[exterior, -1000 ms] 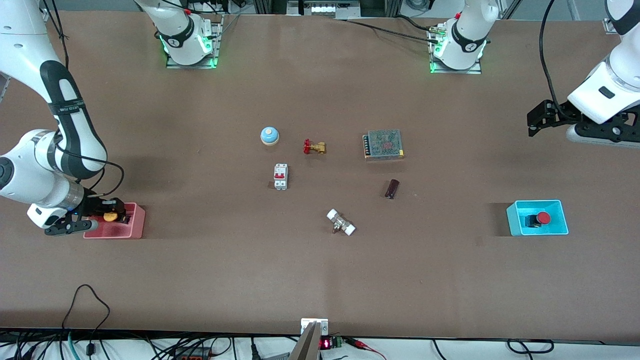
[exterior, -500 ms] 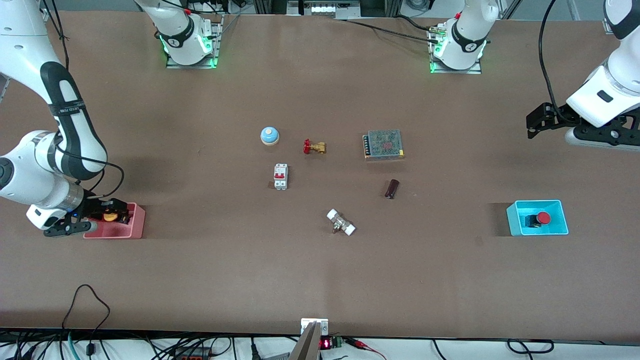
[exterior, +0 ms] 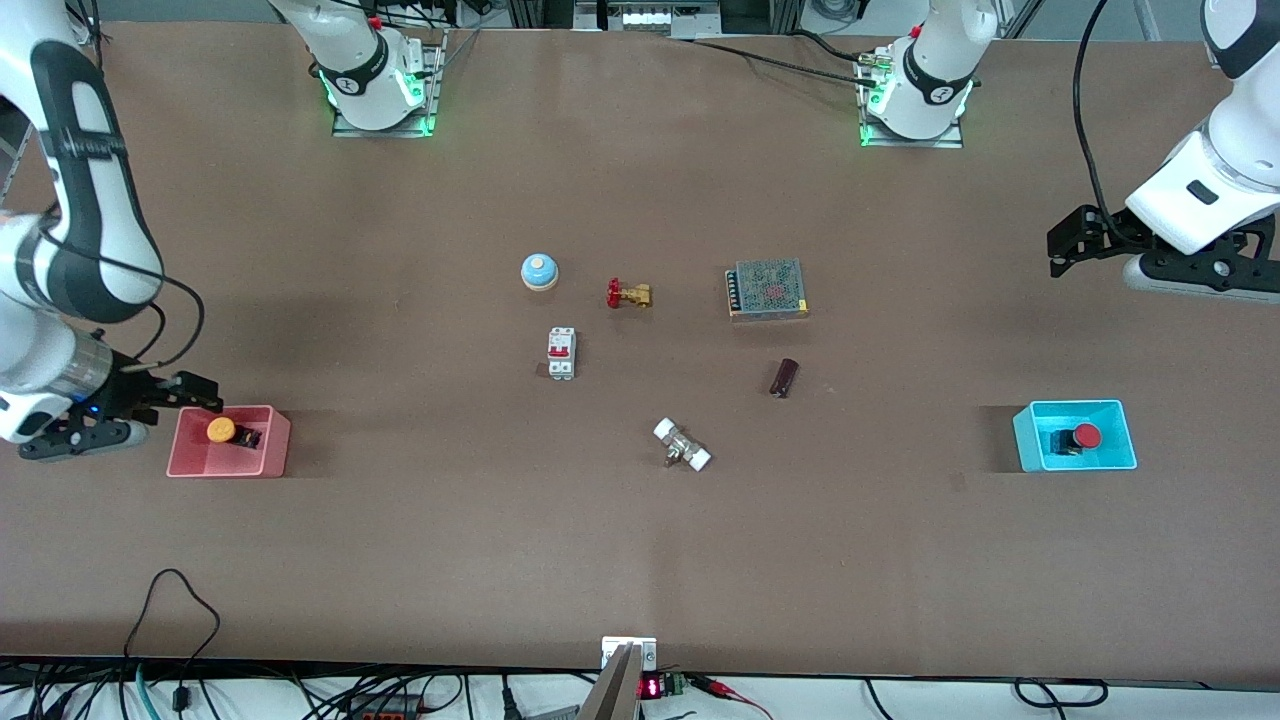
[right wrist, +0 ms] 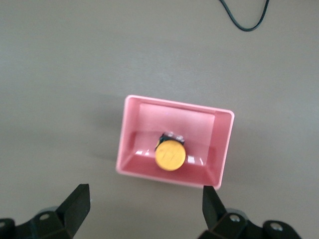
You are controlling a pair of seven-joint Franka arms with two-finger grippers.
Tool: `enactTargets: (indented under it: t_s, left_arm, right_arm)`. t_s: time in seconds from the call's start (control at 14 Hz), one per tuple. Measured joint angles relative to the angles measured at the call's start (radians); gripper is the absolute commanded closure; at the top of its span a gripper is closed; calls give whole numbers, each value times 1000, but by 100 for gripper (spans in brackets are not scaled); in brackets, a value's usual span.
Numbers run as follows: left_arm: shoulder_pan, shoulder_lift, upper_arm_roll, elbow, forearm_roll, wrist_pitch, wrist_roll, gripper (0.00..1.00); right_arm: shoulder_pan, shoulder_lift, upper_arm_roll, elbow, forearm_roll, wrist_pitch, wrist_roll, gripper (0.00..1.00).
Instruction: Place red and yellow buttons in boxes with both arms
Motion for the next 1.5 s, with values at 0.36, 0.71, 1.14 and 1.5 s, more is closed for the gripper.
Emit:
enactTargets:
  t_s: [0.36,0.71,1.14,1.5]
  left_arm:
    - [-6,0,-11,7,0,3,-2,0]
    - [-8,0,-13,8,0,3,-2,0]
    - [-7,0,-13,8,0,3,-2,0]
    - [-7,0,-13,8,0,2,-2,0]
  right_arm:
    - [102,-232,8,5,0,-219,180,0]
    - [151,-360,9,2,0,-324,241,0]
    - [203,-366,7,20,-1,-405,331,0]
    - [206,-363,4,33,-16,-433,333,0]
